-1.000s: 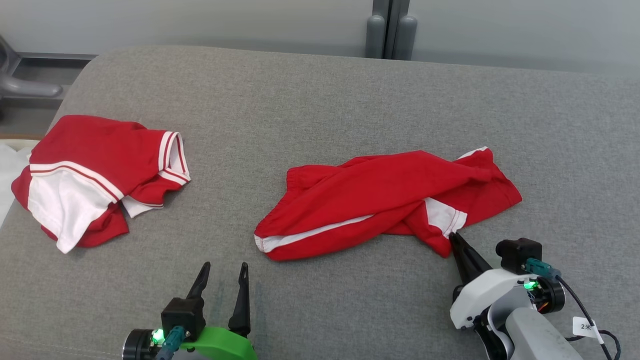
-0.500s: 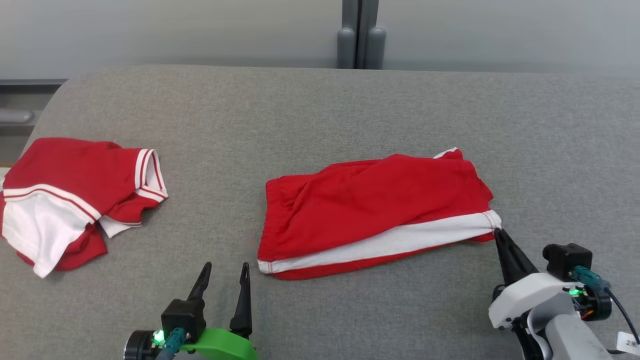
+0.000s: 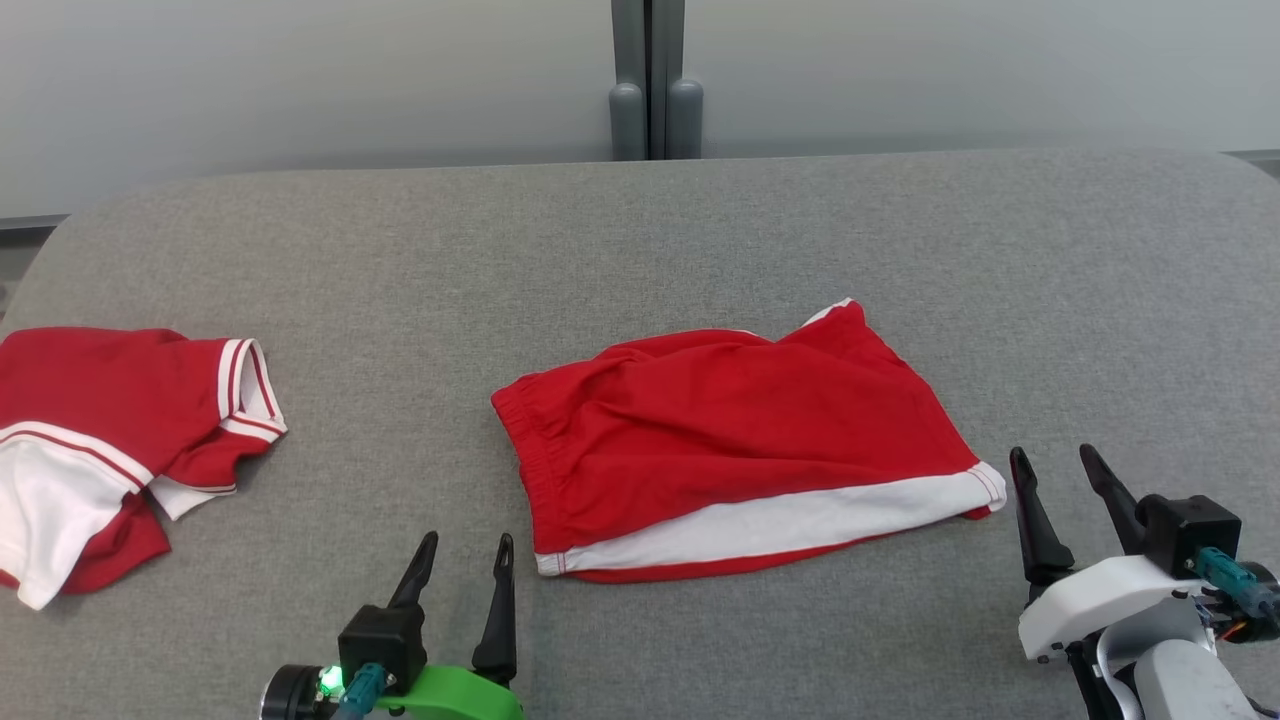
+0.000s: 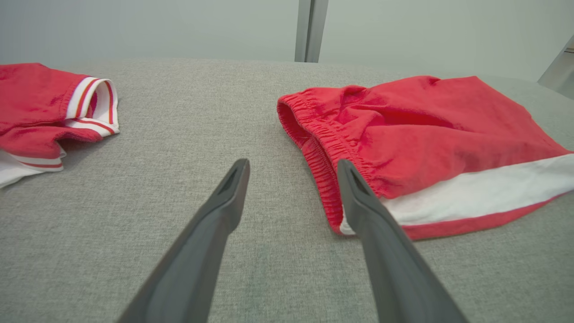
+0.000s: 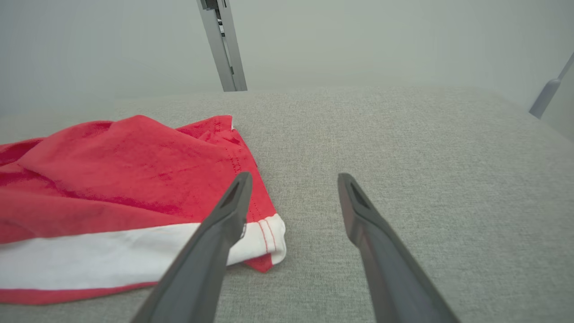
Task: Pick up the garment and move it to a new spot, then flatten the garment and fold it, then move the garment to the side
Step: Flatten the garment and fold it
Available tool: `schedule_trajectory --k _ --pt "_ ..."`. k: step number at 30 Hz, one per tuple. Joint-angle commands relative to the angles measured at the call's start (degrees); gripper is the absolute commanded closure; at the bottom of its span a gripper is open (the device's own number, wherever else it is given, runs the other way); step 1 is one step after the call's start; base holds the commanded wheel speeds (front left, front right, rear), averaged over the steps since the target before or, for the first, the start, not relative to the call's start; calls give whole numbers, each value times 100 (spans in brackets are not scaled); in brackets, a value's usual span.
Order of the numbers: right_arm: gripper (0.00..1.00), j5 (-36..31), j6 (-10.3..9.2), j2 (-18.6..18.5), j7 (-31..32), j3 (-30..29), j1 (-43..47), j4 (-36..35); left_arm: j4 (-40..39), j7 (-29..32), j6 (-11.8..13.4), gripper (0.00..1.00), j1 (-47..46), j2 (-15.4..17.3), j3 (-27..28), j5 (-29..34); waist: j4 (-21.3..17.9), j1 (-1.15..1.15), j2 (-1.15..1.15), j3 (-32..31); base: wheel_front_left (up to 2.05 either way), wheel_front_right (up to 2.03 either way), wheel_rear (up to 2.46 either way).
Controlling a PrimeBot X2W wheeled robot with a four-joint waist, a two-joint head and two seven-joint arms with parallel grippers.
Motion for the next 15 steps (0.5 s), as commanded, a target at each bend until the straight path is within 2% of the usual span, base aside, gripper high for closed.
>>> schedule_trajectory --k 1,7,15 --pt "0 -176 -6 35 -3 -39 95 -219 -30 -3 36 0 8 20 21 95 -12 0 -1 -6 0 0 0" --pt "0 -592 -6 248 -2 -50 339 -919 -95 -3 26 0 38 20 86 407 -60 0 -1 -130 0 0 0" --pt "0 -473 -7 292 -2 99 651 -730 -42 -3 0 0 309 20 108 525 -140 0 -1 -396 0 0 0"
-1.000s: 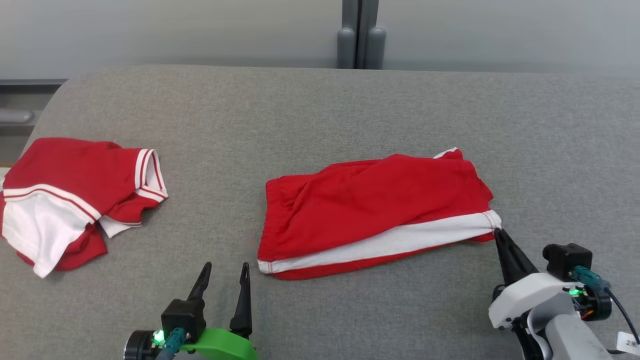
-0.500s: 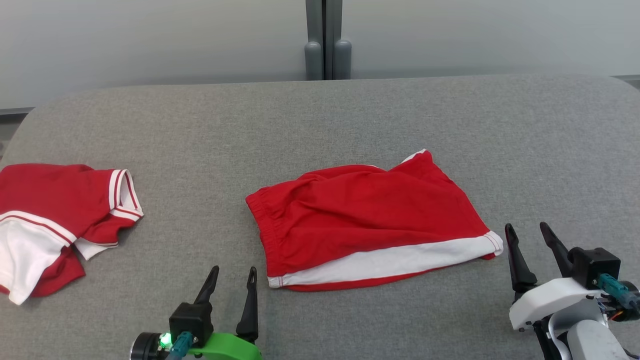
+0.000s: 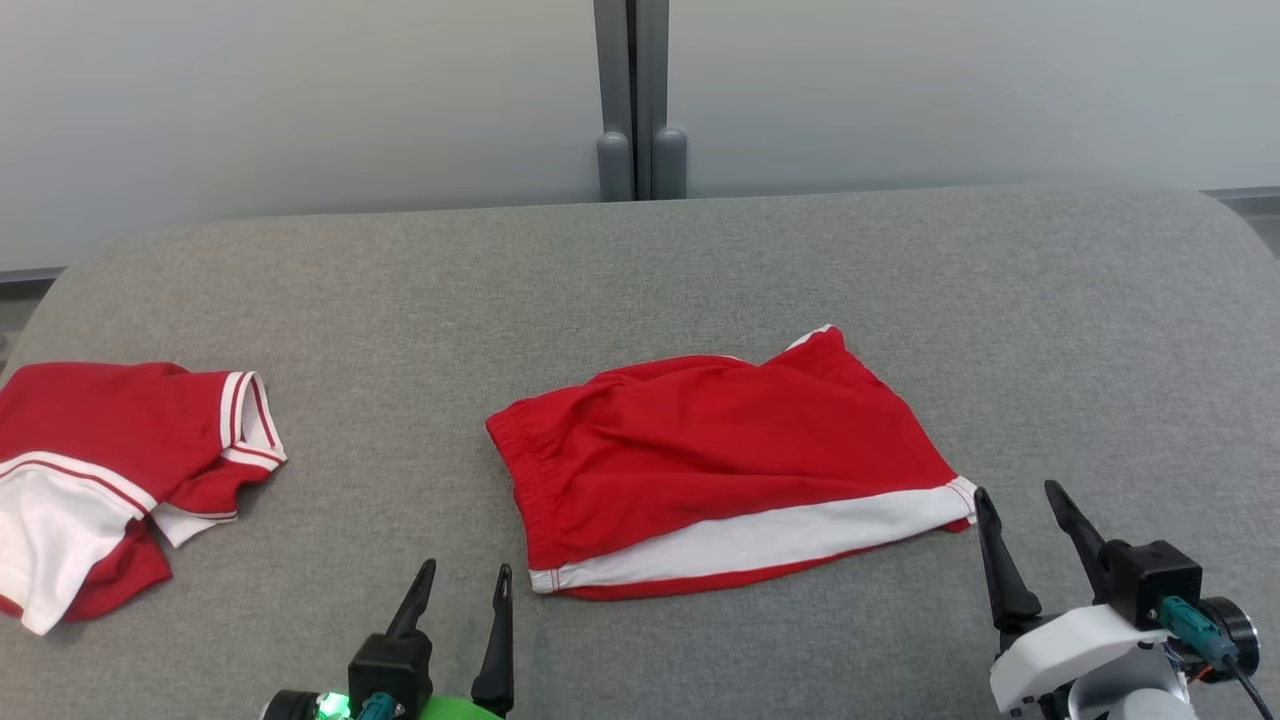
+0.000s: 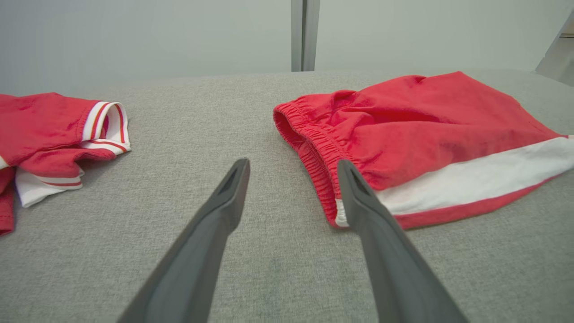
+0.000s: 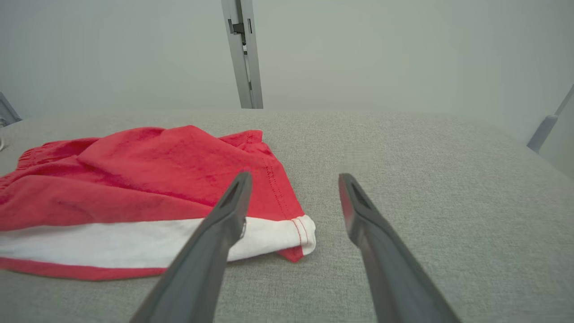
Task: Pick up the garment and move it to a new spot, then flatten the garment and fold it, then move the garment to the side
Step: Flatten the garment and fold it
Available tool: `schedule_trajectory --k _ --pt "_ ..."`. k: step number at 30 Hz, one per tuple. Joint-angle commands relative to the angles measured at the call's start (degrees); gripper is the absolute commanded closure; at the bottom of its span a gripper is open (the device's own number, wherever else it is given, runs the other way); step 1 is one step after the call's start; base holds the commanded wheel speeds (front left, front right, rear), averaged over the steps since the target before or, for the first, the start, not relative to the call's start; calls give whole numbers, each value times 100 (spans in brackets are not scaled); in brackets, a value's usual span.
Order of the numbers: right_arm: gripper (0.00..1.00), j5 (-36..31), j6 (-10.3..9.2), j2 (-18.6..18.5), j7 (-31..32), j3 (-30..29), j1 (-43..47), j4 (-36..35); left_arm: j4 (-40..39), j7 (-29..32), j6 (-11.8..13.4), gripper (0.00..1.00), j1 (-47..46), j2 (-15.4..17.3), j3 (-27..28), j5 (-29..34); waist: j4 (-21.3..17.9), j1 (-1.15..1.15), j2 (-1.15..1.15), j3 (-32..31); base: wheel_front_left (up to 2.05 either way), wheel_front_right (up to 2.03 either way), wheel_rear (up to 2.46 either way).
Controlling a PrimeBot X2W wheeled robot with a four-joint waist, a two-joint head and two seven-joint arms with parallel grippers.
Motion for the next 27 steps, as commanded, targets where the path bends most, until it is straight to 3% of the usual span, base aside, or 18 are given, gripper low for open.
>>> schedule_trajectory --k 1,8,27 --pt "0 72 -7 -18 -2 9 93 58 38 -3 -18 0 86 20 1 47 -36 0 0 -64 0 0 0" --pt "0 137 -6 -15 -2 80 117 170 99 -3 -71 0 128 20 21 -47 -56 0 0 -83 0 0 0" --pt "0 70 -7 -15 -3 251 -323 164 744 -4 -627 0 -469 20 -398 -650 -275 0 0 610 0 0 0"
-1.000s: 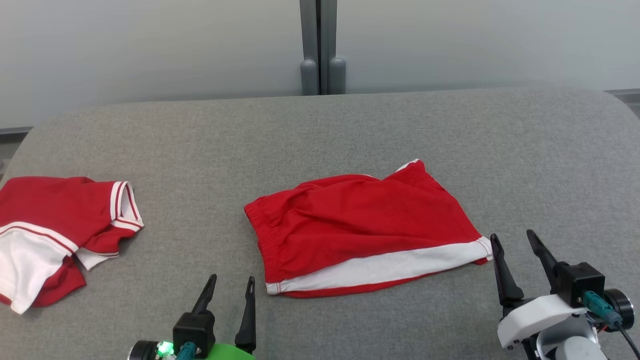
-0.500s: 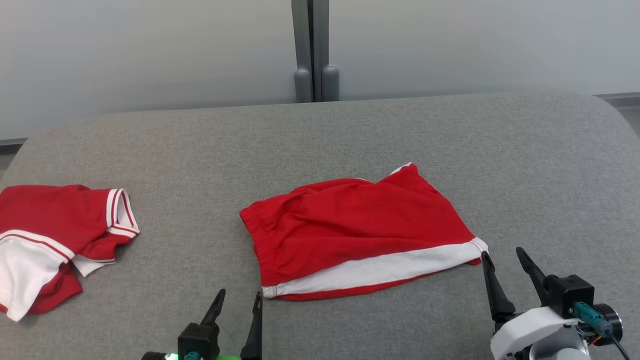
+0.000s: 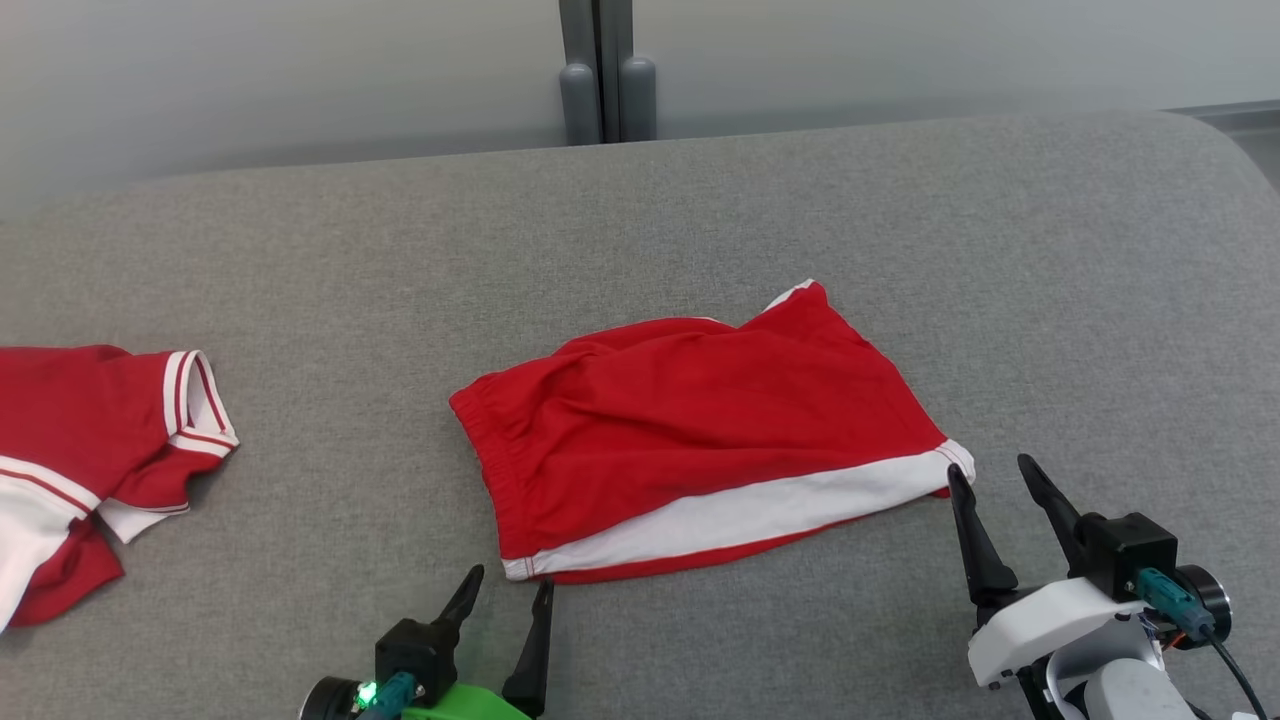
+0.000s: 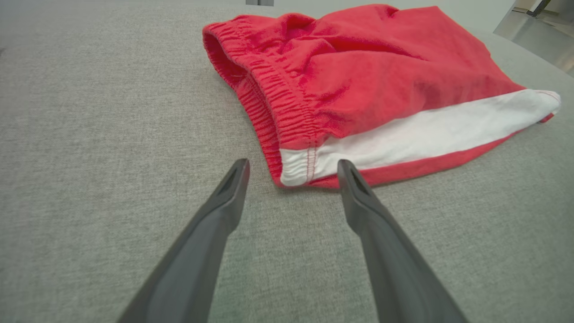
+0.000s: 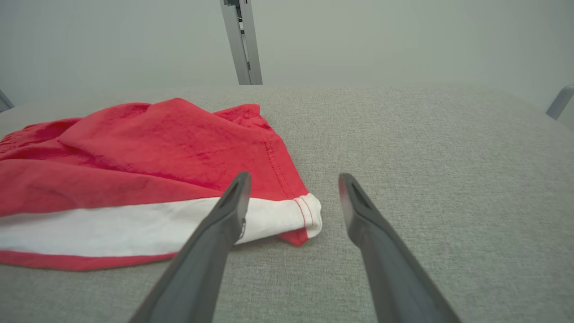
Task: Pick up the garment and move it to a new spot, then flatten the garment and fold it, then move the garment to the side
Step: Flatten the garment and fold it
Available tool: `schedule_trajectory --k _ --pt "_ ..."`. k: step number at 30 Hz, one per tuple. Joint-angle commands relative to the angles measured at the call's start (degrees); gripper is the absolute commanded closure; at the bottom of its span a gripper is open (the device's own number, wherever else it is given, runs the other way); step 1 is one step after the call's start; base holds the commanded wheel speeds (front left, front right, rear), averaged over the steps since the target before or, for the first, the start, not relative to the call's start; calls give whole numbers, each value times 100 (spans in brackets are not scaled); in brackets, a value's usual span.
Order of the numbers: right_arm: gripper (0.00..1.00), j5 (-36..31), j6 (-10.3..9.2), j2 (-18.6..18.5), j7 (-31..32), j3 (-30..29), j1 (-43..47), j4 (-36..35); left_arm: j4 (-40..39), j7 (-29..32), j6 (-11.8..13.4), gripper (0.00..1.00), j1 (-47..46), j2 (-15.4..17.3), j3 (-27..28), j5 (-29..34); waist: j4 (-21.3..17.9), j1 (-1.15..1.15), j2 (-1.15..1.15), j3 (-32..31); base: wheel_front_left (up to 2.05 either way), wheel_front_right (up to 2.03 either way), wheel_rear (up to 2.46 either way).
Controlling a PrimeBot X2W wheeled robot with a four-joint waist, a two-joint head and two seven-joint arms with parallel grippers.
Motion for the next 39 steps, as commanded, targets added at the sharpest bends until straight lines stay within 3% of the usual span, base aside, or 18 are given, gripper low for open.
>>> schedule_trajectory --k 1,13,14,15,16,18,31,39 --pt "0 -49 -7 -20 -3 -13 -67 6 48 -4 -46 0 -125 20 -35 -58 -55 0 0 95 0 0 0" --pt "0 -58 -7 -19 -3 -6 -178 43 76 -4 -130 0 -308 21 -26 -143 -104 0 0 273 0 0 0" --pt "0 -65 -7 -20 -3 -9 -180 44 70 -4 -133 16 -312 21 -24 -149 -103 0 0 282 0 0 0" --pt "0 -72 -7 -20 -3 -12 -182 48 78 -3 -134 55 -315 21 -45 -149 -101 0 0 291 0 0 0" --pt "0 -77 -7 -20 -3 -11 -187 49 83 -3 -136 67 -322 21 -67 -149 -100 0 0 296 0 0 0" --pt "0 -82 -7 -20 -3 -11 -201 56 84 -3 -137 100 -338 21 -110 -170 -97 0 0 308 0 0 0" --pt "0 95 -7 -20 -3 125 -303 438 116 -4 -134 100 -290 21 341 160 45 0 0 357 0 0 0" --pt "0 243 -7 -21 -2 361 -350 752 83 -3 -135 100 -289 22 323 147 129 0 0 402 0 0 0"
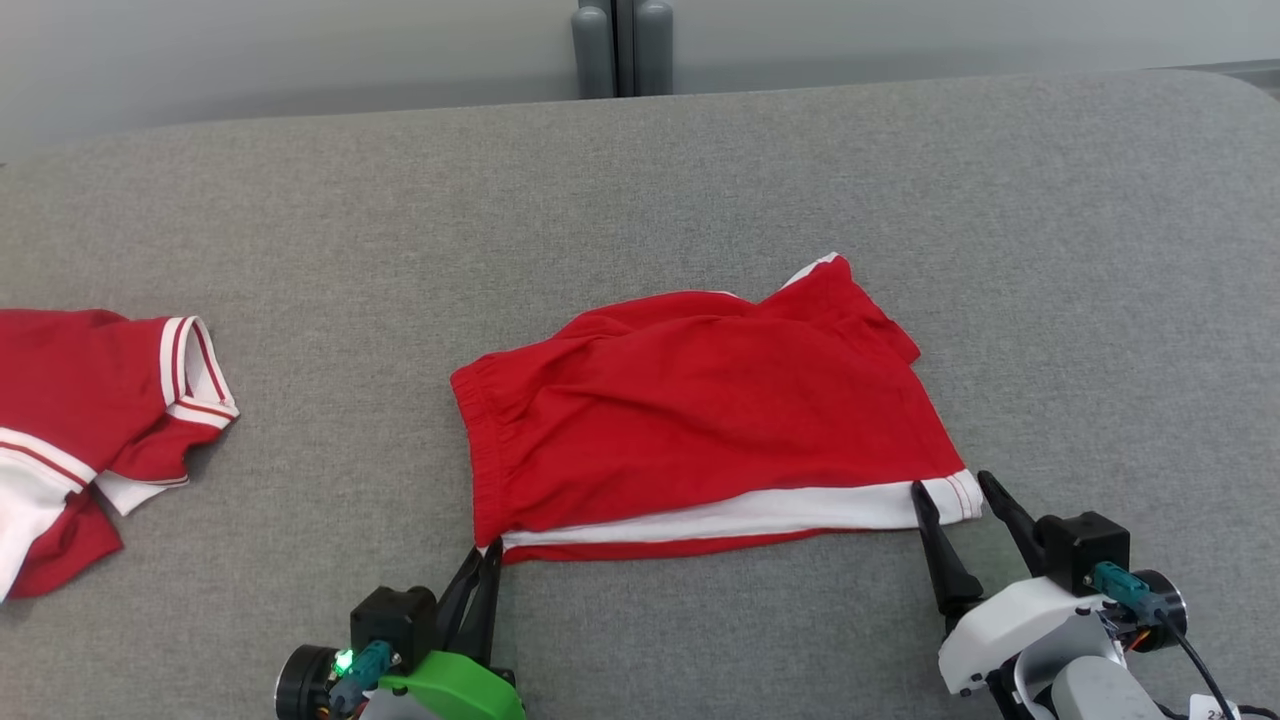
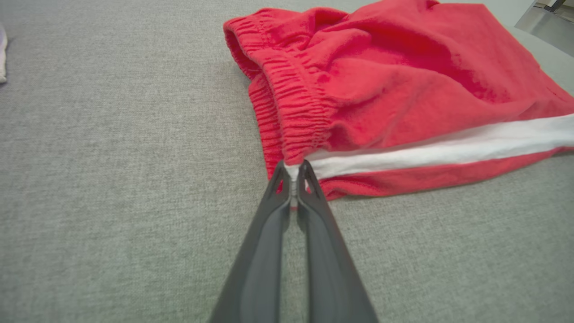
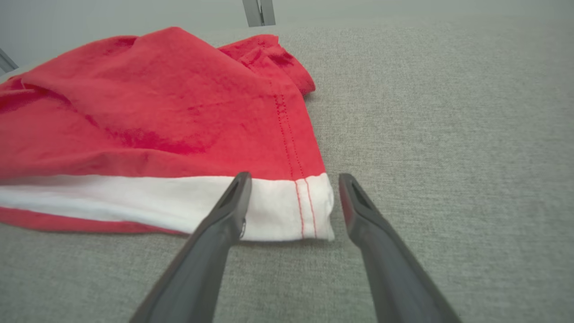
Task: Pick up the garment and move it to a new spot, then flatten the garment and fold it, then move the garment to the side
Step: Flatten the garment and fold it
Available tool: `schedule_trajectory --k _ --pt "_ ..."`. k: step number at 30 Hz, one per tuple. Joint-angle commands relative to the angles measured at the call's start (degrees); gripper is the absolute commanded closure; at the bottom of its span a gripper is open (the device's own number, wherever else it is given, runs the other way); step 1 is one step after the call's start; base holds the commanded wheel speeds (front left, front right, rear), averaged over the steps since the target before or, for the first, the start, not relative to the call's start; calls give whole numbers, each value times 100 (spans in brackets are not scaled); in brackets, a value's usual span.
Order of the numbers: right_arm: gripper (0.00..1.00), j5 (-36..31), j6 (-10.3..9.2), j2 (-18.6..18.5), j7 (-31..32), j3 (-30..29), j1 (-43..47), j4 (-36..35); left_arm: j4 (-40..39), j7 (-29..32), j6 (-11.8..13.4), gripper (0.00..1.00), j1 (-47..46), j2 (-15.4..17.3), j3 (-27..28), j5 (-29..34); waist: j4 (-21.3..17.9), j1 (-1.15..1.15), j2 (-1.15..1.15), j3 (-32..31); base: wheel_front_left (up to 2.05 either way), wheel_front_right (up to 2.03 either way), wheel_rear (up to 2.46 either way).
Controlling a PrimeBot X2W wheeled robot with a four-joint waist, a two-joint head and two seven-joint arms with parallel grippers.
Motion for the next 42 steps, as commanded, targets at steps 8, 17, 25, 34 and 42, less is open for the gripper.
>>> schedule_trajectory --k 8,17,25,34,42 --pt "100 80 -6 -22 -2 22 -3 106 -22 -5 -12 100 4 23 -9 -49 23 0 0 28 0 0 0" --pt "100 230 -6 -22 -2 -5 73 -331 -151 -5 -12 100 5 23 -78 1 105 0 0 -162 0 0 0" --pt "100 525 -6 -66 -2 -102 -127 -1240 -732 -5 -12 100 -177 238 -117 140 182 0 0 -582 0 0 0" --pt "100 1055 -6 -520 -2 -76 -930 -2397 -2001 -4 -12 100 -1452 1200 -355 -166 168 0 0 -976 0 0 0" --pt "100 1321 -7 -1400 191 243 -2422 -2592 -2060 424 -12 100 -3119 1890 -467 -738 77 0 0 -717 0 0 0"
